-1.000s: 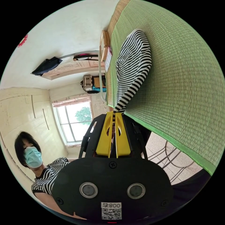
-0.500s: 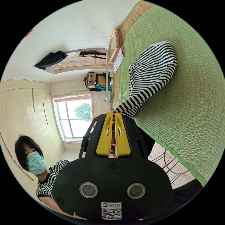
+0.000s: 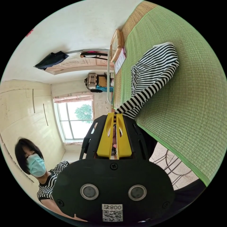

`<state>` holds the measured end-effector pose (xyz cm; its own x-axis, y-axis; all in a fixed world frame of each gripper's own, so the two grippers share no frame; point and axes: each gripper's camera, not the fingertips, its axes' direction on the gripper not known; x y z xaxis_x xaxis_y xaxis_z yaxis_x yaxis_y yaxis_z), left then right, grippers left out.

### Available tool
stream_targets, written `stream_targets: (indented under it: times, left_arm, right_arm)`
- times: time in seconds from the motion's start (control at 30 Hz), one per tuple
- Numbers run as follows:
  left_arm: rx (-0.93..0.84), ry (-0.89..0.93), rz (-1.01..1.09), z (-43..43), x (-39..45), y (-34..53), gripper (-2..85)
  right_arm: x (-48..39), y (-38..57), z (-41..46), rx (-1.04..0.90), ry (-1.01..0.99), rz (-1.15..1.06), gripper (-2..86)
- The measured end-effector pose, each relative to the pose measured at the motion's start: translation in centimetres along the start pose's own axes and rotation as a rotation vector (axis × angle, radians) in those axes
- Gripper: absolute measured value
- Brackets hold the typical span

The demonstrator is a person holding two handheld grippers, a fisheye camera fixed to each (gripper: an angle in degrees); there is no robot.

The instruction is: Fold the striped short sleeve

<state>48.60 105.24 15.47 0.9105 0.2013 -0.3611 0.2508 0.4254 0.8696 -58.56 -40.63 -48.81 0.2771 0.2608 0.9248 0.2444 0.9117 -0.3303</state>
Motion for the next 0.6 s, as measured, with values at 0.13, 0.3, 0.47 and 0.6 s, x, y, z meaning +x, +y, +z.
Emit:
stream_targets:
  times: [0.13, 0.3, 0.47, 0.6]
  left_arm:
    - [0.024, 0.006, 0.005, -0.6, 0.4, 0.0, 4.1]
    - [0.027, 0.016, 0.019, -0.9, 1.4, 0.0, 2.2]
    - [0.022, 0.030, 0.051, -0.9, 3.1, 0.5, 1.7]
    - [0.002, 0.041, 0.082, -0.7, 4.9, 1.1, 1.5]
  right_arm:
    - [1.0, 0.8, -0.6, 0.001, 0.017, 0.010, 1.1]
    - [3.7, 2.6, -2.1, 0.015, 0.022, 0.044, 1.1]
    - [6.2, 4.6, -3.9, 0.029, 0.024, 0.069, 1.1]
    - [8.2, 6.6, -5.5, 0.037, 0.028, 0.082, 1.0]
